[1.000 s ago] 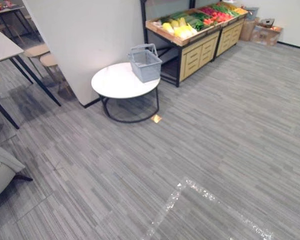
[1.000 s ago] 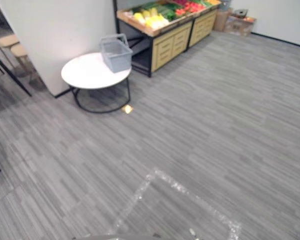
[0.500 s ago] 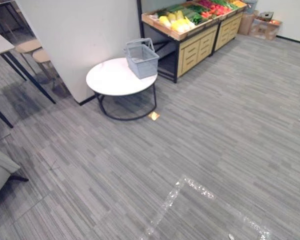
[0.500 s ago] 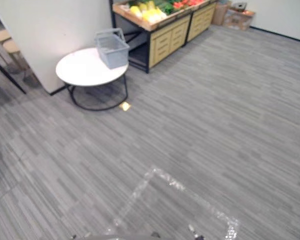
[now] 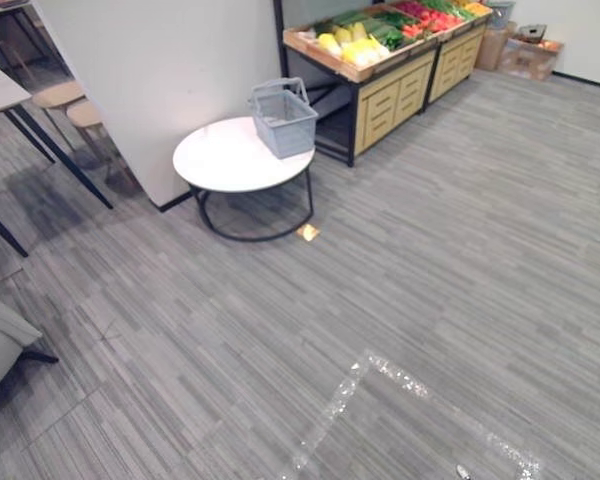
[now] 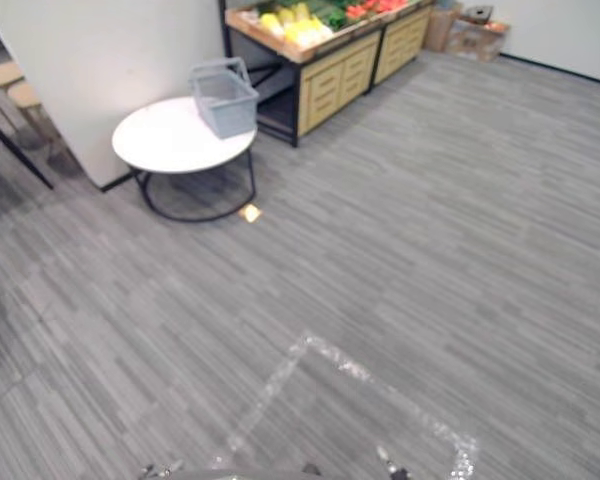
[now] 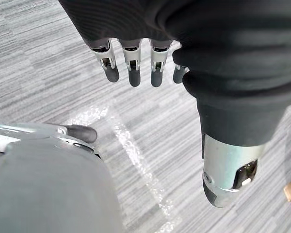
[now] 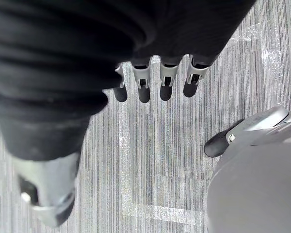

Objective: Pick vegetable in the basket

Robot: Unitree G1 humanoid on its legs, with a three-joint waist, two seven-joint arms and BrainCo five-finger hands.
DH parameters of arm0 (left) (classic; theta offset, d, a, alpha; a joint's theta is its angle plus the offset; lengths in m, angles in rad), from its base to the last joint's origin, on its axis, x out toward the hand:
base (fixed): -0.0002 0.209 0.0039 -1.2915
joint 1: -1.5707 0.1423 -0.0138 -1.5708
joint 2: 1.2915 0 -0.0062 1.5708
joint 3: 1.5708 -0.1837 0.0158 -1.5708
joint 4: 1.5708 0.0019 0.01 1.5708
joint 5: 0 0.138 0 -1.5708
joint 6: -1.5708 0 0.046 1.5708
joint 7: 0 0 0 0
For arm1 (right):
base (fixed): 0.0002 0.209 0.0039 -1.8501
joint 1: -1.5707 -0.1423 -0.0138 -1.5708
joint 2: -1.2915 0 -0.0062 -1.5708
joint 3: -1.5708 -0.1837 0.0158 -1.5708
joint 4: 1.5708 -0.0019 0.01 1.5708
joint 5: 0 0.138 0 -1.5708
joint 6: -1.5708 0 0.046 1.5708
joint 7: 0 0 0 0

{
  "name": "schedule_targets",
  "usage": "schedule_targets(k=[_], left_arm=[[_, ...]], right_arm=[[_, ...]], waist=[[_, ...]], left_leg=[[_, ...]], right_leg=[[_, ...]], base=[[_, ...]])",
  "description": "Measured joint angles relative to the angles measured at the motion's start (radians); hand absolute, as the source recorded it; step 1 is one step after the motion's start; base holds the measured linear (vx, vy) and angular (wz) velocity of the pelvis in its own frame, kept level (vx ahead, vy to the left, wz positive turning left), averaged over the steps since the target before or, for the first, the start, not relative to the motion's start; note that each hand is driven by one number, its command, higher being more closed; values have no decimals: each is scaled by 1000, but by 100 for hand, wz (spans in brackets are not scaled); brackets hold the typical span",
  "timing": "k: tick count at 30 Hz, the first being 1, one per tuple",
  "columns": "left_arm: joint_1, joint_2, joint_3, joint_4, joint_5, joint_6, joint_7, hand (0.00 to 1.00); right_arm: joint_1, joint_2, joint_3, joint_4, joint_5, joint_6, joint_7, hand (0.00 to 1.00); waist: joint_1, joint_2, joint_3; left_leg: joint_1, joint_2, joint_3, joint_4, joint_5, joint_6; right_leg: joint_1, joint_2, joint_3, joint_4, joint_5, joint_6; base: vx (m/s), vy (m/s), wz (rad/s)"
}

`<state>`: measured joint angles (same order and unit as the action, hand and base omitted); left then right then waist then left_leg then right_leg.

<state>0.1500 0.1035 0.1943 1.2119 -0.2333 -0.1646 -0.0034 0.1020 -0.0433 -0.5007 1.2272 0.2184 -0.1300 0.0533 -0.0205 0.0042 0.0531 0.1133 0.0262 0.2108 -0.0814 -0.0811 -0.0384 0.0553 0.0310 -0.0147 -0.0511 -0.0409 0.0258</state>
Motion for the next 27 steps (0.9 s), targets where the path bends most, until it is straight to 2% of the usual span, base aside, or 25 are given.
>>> schedule_targets(k=[9,11,12,14,15,16,17,18,19,20,21,23,24,26,27], left_arm=[[-4,-1,0,-1,-1,0,-1,0],[-10,-1,0,-1,-1,0,0,0],[-13,-1,1,-2,-1,0,0,0],[-21,-1,8,-3,-1,0,0,0],[-25,2,11,-19,-1,0,1,0],[-24,5,14,-34,-2,0,1,0],[-23,-6,49,-62,-11,0,0,0],[-21,-32,92,-79,-37,0,1,0],[-16,-42,108,-81,-46,0,1,0],[-14,-49,125,-82,-68,0,1,0],[-3,-55,126,-101,-77,-1,3,0],[0,-56,124,-108,-79,-5,3,0],[1,-55,117,-108,-79,-9,6,0],[5,-53,94,-107,-79,-10,9,0],[5,-48,73,-106,-79,-17,18,0]], right_arm=[[1,-9,38,-8,1,-6,19,0],[1,-9,39,-12,19,-6,22,0],[1,-9,38,-15,23,-7,22,0],[4,-11,39,-15,26,-8,22,0],[8,-9,42,-14,26,-8,22,0],[13,-8,43,-14,26,-7,22,0],[17,-11,43,-14,26,-7,21,0],[17,-18,44,-18,26,-7,20,0],[18,-20,49,-25,26,-7,19,0],[22,-21,77,-45,26,-8,18,0],[19,-26,133,-66,25,-7,16,0],[-7,-32,169,-88,25,-8,16,0],[-42,-36,196,-88,25,-9,15,0],[-81,-39,246,-107,26,-16,15,0],[-95,-40,291,-137,26,-27,15,0]], waist=[[-1,5,3],[-1,8,7],[-2,8,9],[-2,14,22],[-4,4,38],[-3,-2,44],[0,2,51],[2,15,67],[4,16,77],[4,20,80],[4,16,83],[6,17,84],[17,14,84],[43,12,85],[50,12,85]], left_leg=[[-4,5,13,17,-11,-14],[-10,9,17,34,-21,-14],[-34,16,21,80,-46,-13],[-81,38,25,210,-107,-29],[-122,51,30,339,-131,-51],[-157,58,31,425,-132,-53],[-241,90,29,621,-127,-49],[-302,124,23,777,-101,-15],[-321,138,24,842,-75,2],[-351,150,21,937,-8,5],[-398,156,17,1019,15,3],[-448,146,-2,1026,-30,-4],[-478,133,-9,969,-59,-5],[-504,120,-8,806,-68,-7],[-514,96,-32,595,-41,-18]], right_leg=[[-1,3,13,0,0,-1],[-12,5,14,24,-11,-15],[-32,7,16,63,-31,-29],[-53,12,17,131,-76,-40],[-52,7,12,159,-113,-53],[-50,3,12,172,-122,-56],[-49,5,9,201,-141,-63],[-36,15,8,228,-162,-71],[-26,18,9,242,-172,-76],[-9,13,17,267,-196,-82],[7,5,26,272,-211,-87],[17,-9,36,274,-222,-86],[19,-21,54,273,-229,-83],[26,-49,79,265,-243,-73],[47,-70,80,248,-257,-56]], base=[[9,-14,-3],[3,-16,-3],[12,-46,-8],[12,-60,1],[-17,-69,15],[-22,-104,13],[10,-87,0],[40,-62,-6],[79,-12,-9],[140,16,-14],[124,15,-14],[153,35,-13],[244,83,-34],[286,117,-35],[333,135,-8]])
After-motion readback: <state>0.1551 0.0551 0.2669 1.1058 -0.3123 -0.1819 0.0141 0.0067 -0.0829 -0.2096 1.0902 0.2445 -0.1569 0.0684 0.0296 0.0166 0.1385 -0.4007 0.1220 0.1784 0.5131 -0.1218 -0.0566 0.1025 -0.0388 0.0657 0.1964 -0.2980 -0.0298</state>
